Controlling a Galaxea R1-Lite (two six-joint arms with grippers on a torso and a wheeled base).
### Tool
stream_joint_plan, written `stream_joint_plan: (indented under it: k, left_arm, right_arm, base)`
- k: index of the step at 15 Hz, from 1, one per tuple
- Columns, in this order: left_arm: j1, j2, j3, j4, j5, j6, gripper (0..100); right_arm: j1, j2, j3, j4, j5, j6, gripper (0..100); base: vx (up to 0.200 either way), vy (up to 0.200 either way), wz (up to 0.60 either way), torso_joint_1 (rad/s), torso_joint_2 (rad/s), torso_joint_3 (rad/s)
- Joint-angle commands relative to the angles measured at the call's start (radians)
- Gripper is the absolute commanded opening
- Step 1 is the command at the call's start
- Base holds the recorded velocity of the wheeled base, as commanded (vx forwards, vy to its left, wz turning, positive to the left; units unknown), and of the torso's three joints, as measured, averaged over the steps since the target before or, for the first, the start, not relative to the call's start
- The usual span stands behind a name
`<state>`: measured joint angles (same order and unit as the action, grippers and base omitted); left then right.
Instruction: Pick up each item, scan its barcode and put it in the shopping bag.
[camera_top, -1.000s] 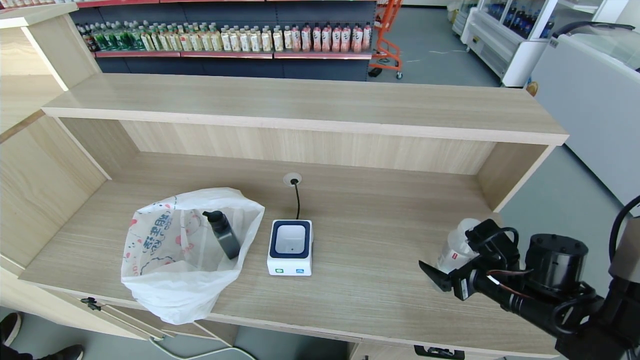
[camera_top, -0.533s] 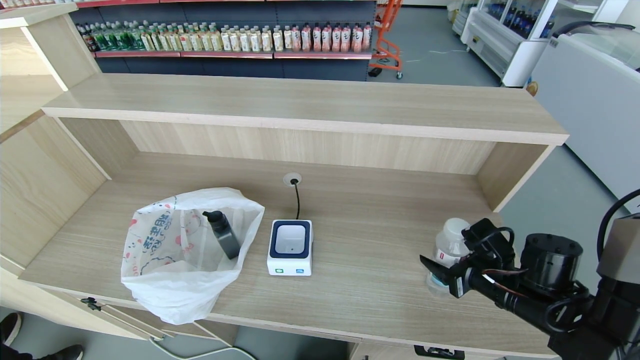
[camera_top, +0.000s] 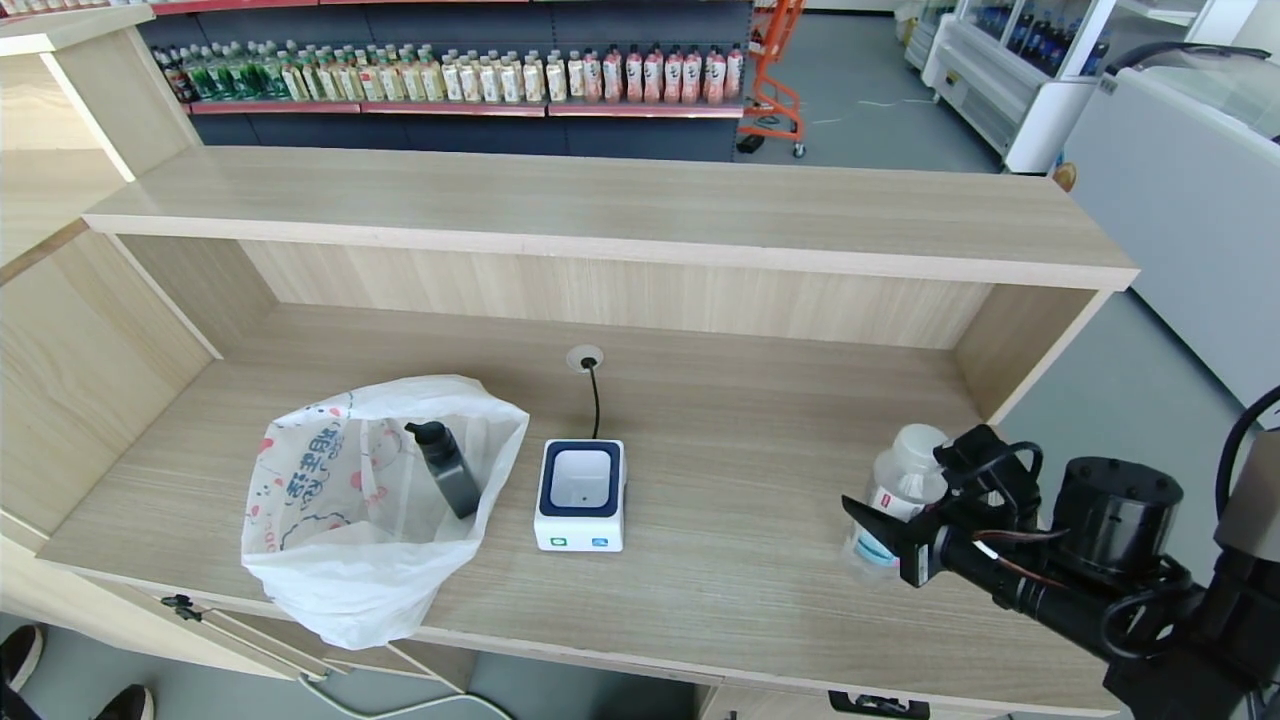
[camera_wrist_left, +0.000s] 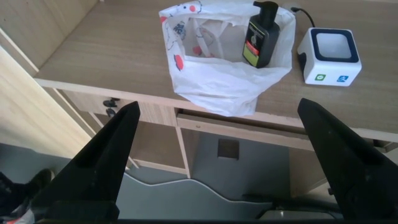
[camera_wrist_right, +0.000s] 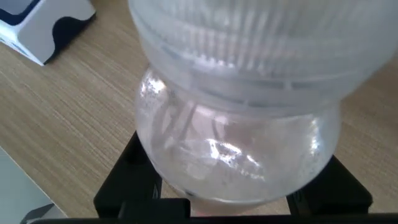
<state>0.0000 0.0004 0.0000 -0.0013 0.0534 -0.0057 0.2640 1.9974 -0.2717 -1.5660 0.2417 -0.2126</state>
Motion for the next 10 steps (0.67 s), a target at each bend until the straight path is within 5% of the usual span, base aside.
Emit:
stream_joint_plan:
  k: [1, 6, 10]
  left_arm:
    - [0.0, 0.0, 0.0, 0.001, 0.0, 0.0, 100]
    - [0.0, 0.0, 0.0, 0.0, 0.0, 0.0, 100]
    - [0.0, 0.0, 0.0, 0.0, 0.0, 0.0, 100]
  right_arm:
    - [-0.003, -0.158, -0.023, 0.055, 0.102, 0.098, 0]
    - [-0.002, -0.531, -0.018, 0.336, 0.456, 0.331, 0]
    - [0.106, -0.563, -0.011, 0.363, 0.501, 0.355, 0]
  base:
    - [0.0, 0.0, 0.0, 0.0, 0.0, 0.0]
    - [0.0, 0.0, 0.0, 0.0, 0.0, 0.0]
    - [0.0, 0.0, 0.0, 0.0, 0.0, 0.0]
